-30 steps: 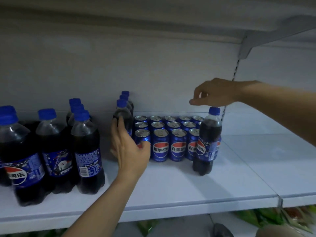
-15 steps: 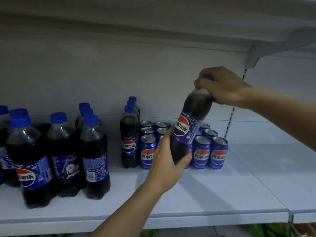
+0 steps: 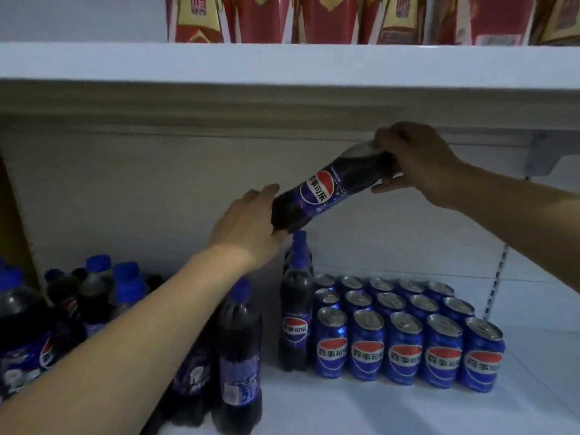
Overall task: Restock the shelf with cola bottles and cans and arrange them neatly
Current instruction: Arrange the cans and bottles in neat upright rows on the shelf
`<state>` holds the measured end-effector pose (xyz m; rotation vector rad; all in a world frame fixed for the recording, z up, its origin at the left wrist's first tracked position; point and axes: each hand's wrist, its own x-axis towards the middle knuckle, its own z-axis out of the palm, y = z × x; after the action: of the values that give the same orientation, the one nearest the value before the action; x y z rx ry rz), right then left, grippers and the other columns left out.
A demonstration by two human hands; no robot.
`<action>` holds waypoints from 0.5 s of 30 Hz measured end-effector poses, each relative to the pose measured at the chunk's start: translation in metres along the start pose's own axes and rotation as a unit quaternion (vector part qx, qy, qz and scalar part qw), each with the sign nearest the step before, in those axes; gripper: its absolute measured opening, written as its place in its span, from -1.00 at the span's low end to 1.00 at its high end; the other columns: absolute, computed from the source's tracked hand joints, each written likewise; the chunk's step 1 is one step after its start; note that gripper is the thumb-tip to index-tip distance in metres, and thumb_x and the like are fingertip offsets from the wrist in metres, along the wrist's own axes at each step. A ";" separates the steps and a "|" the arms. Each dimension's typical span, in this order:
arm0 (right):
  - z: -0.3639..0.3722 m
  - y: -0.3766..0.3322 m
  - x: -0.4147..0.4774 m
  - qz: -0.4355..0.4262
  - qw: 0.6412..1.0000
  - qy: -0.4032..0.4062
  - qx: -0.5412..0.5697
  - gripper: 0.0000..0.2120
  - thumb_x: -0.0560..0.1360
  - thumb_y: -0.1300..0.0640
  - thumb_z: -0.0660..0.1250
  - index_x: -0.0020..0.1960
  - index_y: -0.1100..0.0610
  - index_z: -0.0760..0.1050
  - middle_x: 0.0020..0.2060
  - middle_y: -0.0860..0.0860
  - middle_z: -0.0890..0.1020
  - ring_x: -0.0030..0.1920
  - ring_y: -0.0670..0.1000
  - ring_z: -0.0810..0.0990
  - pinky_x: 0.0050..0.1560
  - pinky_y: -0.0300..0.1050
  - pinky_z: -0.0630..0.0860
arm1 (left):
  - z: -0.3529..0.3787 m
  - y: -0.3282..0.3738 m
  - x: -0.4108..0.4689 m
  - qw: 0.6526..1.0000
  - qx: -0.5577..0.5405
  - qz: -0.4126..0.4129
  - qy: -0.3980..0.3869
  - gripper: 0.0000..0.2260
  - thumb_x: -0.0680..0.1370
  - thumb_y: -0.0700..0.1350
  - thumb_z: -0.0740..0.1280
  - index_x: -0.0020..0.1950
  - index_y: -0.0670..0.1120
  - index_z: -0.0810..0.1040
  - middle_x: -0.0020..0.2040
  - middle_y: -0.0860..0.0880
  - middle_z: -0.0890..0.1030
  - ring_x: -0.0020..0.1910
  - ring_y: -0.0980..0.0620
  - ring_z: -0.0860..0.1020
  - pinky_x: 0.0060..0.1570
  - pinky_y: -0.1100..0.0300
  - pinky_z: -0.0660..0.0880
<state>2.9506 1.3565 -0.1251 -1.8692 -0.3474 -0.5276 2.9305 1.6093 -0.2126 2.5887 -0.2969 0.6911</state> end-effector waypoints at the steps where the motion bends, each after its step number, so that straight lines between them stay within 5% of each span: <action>1: 0.012 -0.003 0.008 -0.021 0.999 -0.001 -0.035 -0.77 0.62 0.01 0.32 0.01 0.20 0.52 -0.09 0.16 0.57 -0.25 0.08 0.65 -0.17 0.17 0.70 | -0.006 -0.013 0.006 1.000 0.010 -0.011 -0.024 -0.30 0.56 0.02 0.40 0.62 0.02 0.15 0.45 -0.10 0.43 0.40 -0.14 0.43 0.34 -0.07 0.43; 8: 0.105 0.019 0.052 -0.123 0.950 -0.096 -0.271 -0.64 0.63 -0.11 0.27 0.15 0.19 0.51 -0.01 0.08 0.58 -0.10 0.05 0.60 -0.17 -0.07 0.61 | -0.013 -0.075 0.047 0.962 0.127 -0.021 -0.241 -0.47 0.65 0.09 0.27 0.58 0.00 0.25 0.51 -0.03 0.36 0.39 -0.04 0.41 0.35 0.15 0.37; 15: 0.184 0.066 0.090 -0.094 0.881 -0.244 -0.395 -0.65 0.60 -0.18 0.30 0.14 0.09 0.44 0.11 0.06 0.56 0.03 0.05 0.53 0.02 -0.08 0.51 | 0.008 -0.105 0.078 0.906 0.167 -0.010 -0.388 -0.55 0.53 0.23 0.39 0.33 0.03 0.52 0.10 -0.03 0.64 0.02 0.00 0.63 0.16 -0.04 0.59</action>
<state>3.0942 1.5045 -0.1860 -2.7928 -0.7324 -0.3336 3.0327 1.6909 -0.2161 3.0817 -0.4144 -0.3785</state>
